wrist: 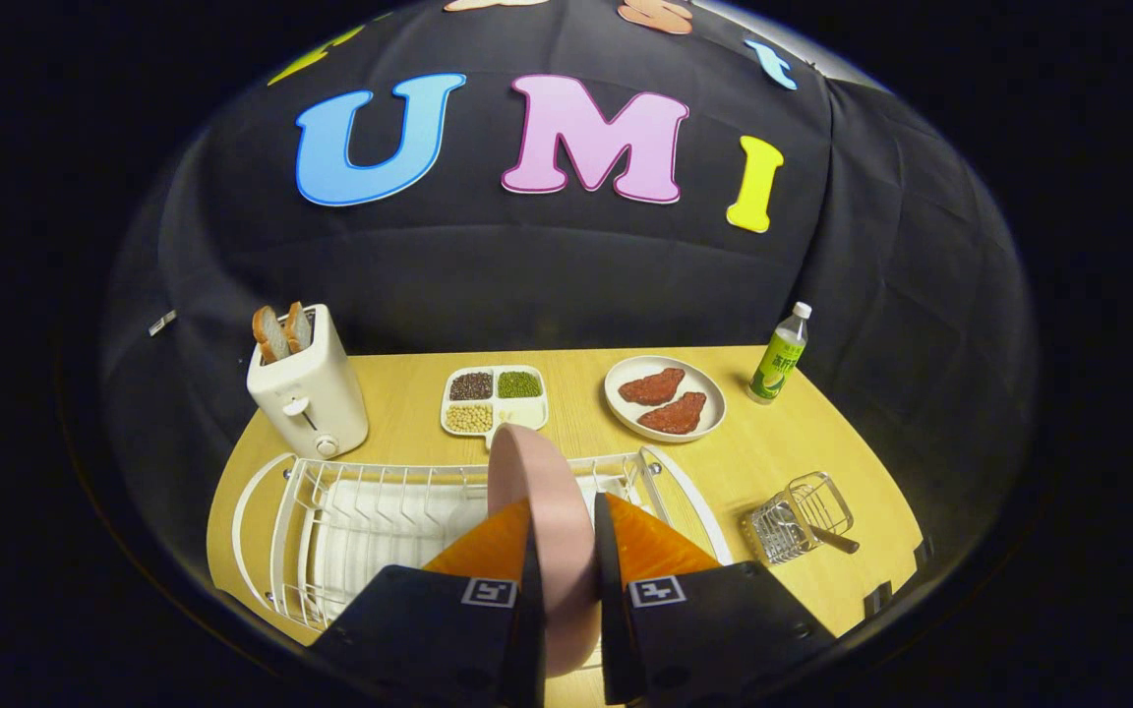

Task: Take the plate from the dish rack, then take the spoon from the basket and place it into the plate.

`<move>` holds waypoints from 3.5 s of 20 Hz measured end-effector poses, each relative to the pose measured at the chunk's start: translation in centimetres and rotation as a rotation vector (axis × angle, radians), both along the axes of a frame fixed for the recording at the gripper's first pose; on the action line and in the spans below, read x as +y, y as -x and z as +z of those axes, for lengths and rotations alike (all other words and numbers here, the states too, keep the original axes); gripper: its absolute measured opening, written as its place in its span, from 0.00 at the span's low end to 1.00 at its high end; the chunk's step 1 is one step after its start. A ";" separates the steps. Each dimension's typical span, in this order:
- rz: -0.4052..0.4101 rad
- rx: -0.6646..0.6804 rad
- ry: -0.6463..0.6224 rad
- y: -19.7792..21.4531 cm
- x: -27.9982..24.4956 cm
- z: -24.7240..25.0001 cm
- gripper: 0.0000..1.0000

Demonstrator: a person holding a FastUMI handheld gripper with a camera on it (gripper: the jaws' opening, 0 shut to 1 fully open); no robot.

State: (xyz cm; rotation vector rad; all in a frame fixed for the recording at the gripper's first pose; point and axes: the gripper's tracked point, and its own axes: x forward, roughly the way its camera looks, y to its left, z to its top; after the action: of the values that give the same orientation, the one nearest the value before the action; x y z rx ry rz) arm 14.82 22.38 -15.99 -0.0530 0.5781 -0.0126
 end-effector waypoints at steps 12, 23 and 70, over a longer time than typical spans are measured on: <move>-0.024 -0.059 0.079 -0.4 -2.4 2.0 0.24; 0.042 0.010 -0.165 1.5 -6.0 2.3 0.20; 0.687 -0.074 -0.184 8.0 -27.6 -7.0 0.98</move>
State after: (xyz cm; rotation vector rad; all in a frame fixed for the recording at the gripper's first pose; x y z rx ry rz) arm 6.83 -5.21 -22.95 -0.0693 0.4616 0.7033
